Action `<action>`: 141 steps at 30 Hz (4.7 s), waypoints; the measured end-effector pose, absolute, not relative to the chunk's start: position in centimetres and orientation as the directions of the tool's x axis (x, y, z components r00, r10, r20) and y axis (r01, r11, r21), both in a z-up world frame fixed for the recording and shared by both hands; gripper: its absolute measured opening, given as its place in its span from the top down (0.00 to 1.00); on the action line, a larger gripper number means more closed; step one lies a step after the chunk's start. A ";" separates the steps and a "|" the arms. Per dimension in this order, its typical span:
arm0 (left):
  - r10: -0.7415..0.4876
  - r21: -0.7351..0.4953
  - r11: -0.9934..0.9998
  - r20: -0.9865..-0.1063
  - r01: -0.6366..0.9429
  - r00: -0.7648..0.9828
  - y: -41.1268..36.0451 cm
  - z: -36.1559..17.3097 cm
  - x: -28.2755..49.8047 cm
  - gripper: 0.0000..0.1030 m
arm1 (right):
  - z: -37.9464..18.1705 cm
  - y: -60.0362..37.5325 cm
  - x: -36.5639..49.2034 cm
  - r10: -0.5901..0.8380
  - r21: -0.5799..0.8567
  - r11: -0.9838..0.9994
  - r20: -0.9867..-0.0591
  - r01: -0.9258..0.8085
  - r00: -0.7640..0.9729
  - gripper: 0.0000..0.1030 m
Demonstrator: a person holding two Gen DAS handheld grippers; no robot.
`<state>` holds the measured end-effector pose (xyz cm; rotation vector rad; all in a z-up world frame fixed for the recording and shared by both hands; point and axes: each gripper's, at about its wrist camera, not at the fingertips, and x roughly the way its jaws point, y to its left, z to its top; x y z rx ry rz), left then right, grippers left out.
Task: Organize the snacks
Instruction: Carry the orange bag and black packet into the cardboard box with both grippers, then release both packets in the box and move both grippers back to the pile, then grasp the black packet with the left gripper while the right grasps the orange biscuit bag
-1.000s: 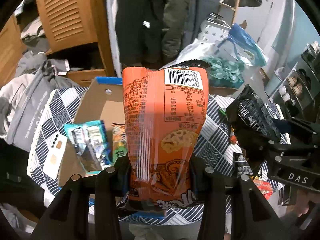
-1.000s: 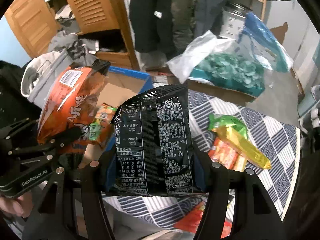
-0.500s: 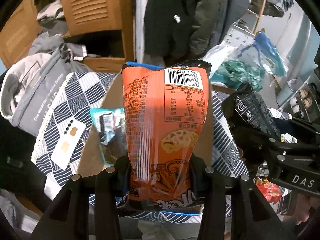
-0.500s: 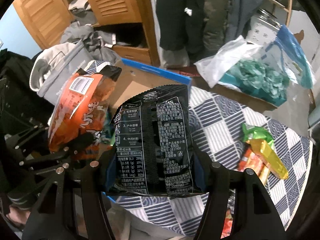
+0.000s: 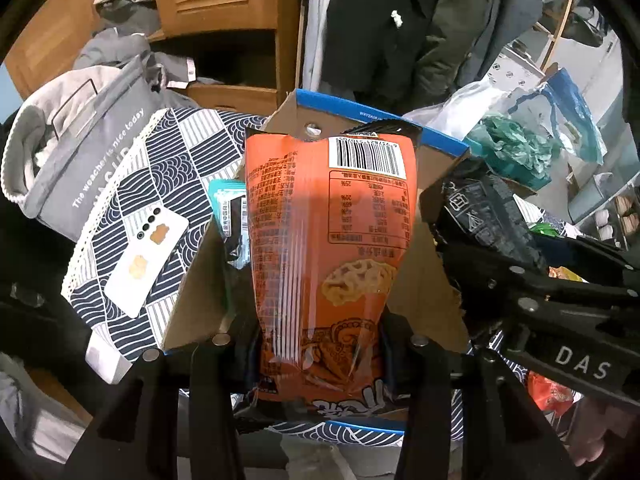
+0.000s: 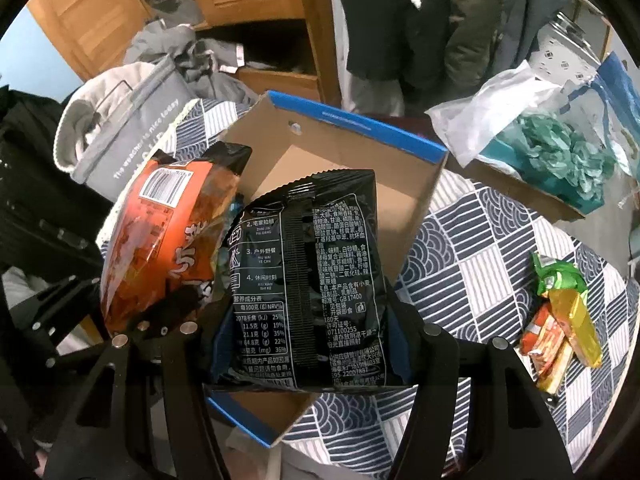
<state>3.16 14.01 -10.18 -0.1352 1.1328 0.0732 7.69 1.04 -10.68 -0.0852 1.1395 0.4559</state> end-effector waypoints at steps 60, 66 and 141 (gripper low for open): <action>-0.099 -0.035 0.983 -0.928 0.180 0.360 -0.5 -10.9 -0.1 0.30 | -11.9 -15.9 2.6 0.181 0.104 0.971 -0.909 -0.217 0.374 0.22; -0.095 -0.017 0.968 -0.949 0.251 0.302 -4.4 -12.8 -1.3 0.29 | -12.5 -19.9 1.4 0.165 0.109 0.980 -0.910 -0.164 0.380 0.19; -0.015 0.056 0.934 -0.981 0.352 0.196 -14.0 -21.1 0.5 0.29 | -25.7 -27.6 -3.8 0.088 0.071 0.991 -0.982 -0.111 0.165 0.43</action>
